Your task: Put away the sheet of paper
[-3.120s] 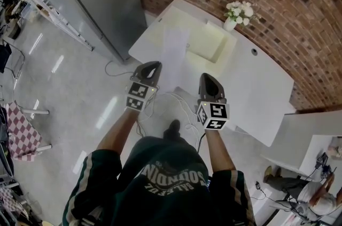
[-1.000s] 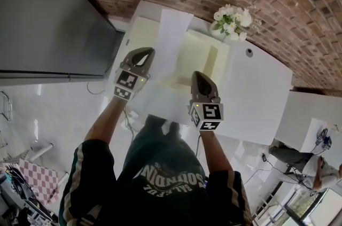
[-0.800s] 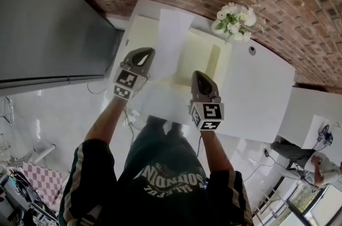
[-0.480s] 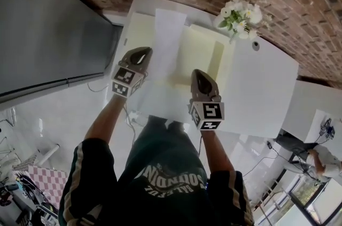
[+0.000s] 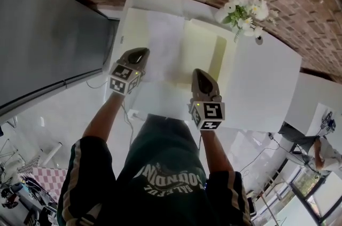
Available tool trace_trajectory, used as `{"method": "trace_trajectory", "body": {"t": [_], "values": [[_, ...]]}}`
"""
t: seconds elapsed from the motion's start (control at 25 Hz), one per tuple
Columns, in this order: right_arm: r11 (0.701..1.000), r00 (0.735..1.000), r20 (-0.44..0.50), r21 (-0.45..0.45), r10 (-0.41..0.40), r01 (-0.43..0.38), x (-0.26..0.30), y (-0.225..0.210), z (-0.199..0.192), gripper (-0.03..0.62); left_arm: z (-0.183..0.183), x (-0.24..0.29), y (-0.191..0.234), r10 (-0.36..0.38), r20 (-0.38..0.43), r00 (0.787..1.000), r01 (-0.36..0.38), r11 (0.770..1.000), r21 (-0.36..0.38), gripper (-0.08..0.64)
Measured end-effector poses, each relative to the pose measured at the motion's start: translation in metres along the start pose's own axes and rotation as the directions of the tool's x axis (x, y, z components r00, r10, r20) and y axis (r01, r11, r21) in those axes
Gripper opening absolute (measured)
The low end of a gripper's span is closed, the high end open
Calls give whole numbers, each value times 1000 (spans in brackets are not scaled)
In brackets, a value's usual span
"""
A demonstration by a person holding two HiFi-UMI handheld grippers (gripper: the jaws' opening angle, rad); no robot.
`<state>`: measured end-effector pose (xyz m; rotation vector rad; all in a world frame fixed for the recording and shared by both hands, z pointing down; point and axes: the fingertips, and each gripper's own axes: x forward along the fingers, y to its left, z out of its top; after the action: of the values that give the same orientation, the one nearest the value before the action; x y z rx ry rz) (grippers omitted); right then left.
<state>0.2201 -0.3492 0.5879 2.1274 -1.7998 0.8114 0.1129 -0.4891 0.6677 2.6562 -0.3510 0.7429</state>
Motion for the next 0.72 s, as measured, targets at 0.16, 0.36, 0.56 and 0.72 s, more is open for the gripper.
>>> {"method": "trace_trajectory", "body": {"t": [0.16,0.36,0.56,0.72], "values": [[1000,1000,-24,12,-4,4,1,1,-9,0,-13,8,-2,-26,-27,999,25,999,-24,14],[1000,999,-27,23,-21,22,-2,-4,-12,0,-19,26,-14,-59,-31,998,57,996,-74,14],[997,997,-51,46,-53,56,-10,-14,-20,0,-25,52,-33,-95,-44,995,90,990,-104,14],[995,995,-57,61,-79,83,-18,-23,-25,0,-27,72,-43,-103,-56,993,94,985,-144,14]]}}
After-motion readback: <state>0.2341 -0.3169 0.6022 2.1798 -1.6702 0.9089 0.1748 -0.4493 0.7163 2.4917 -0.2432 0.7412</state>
